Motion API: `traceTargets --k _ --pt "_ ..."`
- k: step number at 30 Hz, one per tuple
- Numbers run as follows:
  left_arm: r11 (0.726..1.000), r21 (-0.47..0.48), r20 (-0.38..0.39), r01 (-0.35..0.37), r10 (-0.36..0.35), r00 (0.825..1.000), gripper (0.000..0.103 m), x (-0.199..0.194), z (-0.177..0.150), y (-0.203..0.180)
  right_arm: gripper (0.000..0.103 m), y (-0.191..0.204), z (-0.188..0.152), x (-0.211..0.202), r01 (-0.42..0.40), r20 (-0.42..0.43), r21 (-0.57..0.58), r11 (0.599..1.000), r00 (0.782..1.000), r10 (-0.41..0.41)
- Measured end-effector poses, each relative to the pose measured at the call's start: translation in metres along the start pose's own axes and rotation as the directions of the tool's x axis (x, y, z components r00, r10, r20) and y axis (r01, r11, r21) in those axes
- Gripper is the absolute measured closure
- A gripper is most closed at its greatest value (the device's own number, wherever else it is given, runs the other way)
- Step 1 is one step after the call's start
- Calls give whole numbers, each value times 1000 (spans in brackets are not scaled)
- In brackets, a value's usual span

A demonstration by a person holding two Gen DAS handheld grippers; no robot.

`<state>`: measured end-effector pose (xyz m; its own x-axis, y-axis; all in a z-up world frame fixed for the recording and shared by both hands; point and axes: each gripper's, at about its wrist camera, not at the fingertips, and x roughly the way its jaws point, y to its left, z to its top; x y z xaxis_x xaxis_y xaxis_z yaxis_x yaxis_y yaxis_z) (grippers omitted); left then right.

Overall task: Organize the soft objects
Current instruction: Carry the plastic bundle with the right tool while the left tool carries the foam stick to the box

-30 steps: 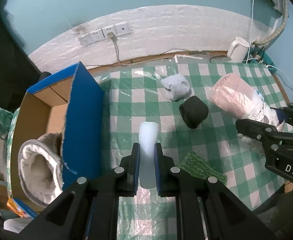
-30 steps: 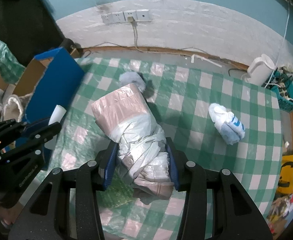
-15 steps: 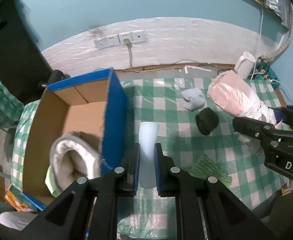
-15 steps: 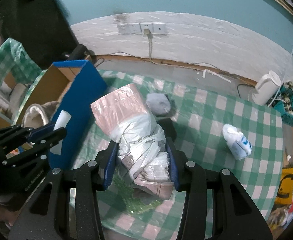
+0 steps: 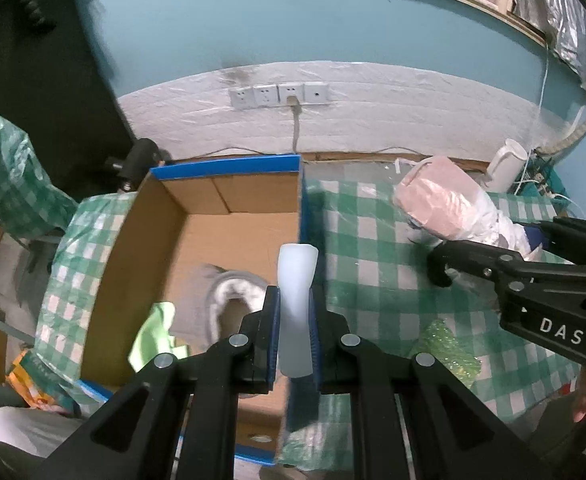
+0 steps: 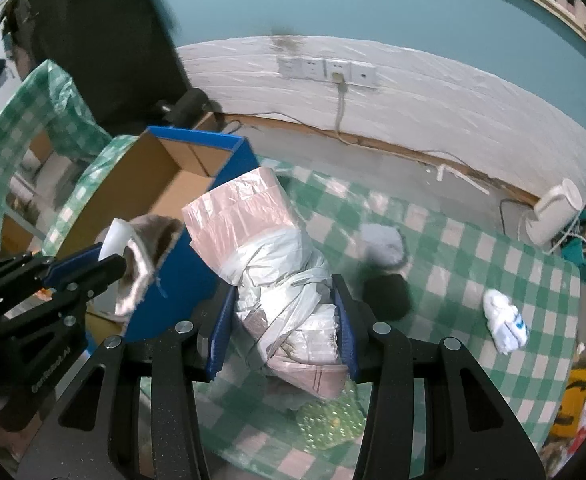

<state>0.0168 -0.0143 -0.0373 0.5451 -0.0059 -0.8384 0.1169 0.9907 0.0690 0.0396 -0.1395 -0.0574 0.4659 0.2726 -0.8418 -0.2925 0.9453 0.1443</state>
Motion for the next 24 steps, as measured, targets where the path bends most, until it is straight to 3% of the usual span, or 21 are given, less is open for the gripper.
traceTargets --k 15,24 --pt "996 -83 29 -35 37 999 90 -13 -7 61 58 68 24 24 -53 -30 -104 993 998 50" --pt "988 -140 -30 -61 58 998 90 7 -20 96 58 110 29 49 -83 -77 -160 984 994 71"
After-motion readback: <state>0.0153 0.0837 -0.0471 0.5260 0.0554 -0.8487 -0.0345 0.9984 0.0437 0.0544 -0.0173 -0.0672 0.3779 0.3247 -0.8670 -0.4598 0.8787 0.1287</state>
